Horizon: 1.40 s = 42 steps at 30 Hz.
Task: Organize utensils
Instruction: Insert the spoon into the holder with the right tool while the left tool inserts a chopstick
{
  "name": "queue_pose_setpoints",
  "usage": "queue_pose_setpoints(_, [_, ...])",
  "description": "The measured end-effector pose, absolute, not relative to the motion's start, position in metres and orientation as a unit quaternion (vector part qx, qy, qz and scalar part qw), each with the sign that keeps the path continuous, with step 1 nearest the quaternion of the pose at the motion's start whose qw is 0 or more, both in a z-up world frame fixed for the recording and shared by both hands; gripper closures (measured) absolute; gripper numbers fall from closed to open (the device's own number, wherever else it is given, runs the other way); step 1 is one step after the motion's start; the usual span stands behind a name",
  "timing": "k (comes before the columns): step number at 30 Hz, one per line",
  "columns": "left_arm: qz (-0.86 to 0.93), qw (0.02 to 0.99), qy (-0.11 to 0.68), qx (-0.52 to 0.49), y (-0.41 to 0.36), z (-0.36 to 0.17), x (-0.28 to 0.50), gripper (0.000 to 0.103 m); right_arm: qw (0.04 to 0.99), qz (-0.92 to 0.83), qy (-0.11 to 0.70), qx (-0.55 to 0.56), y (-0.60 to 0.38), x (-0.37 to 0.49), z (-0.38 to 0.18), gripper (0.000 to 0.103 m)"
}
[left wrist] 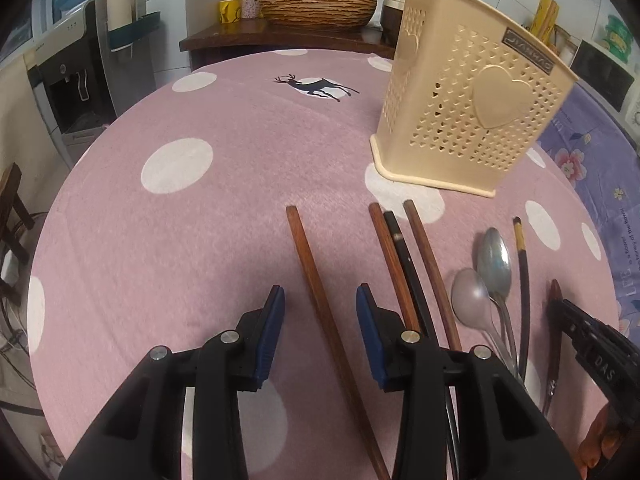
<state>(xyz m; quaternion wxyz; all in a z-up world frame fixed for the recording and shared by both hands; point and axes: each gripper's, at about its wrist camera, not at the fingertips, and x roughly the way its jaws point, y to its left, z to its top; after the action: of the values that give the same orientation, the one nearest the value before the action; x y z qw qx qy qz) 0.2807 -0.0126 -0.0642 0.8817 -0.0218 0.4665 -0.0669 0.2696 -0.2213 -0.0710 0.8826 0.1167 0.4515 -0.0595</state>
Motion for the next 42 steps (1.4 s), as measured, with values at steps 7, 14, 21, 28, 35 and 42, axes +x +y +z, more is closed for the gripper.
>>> queue_pose_setpoints(7, [-0.044, 0.884, 0.465, 0.001, -0.019, -0.065, 0.294, 0.074, 0.884, -0.071, 0.453, 0.093, -0.215, 0.277, -0.072, 0.082])
queue_pose_setpoints(14, [-0.031, 0.886, 0.464, 0.002, -0.019, -0.063, 0.293, 0.093, 0.886, -0.071, 0.45, 0.084, -0.213, 0.278, -0.072, 0.086])
queue_pose_setpoints(21, [-0.032, 0.888, 0.459, 0.001, -0.021, -0.062, 0.295, 0.094, 0.891, -0.068, 0.441, 0.085, -0.215, 0.275, -0.071, 0.087])
queue_pose_setpoints(28, [-0.049, 0.89, 0.453, -0.028, -0.014, -0.059, 0.297, 0.095, 0.908, -0.062, 0.408, 0.078, -0.225, 0.263, -0.058, 0.087])
queue_pose_setpoints(35, [-0.084, 0.926, 0.362, -0.065, 0.004, -0.009, 0.256, 0.095, 0.945, -0.053, 0.313, 0.075, -0.248, 0.219, -0.02, 0.087])
queue_pose_setpoints(42, [-0.111, 0.957, 0.26, -0.072, 0.015, 0.053, 0.199, 0.095, 0.963, -0.033, 0.251, 0.091, -0.262, 0.173, 0.025, 0.087])
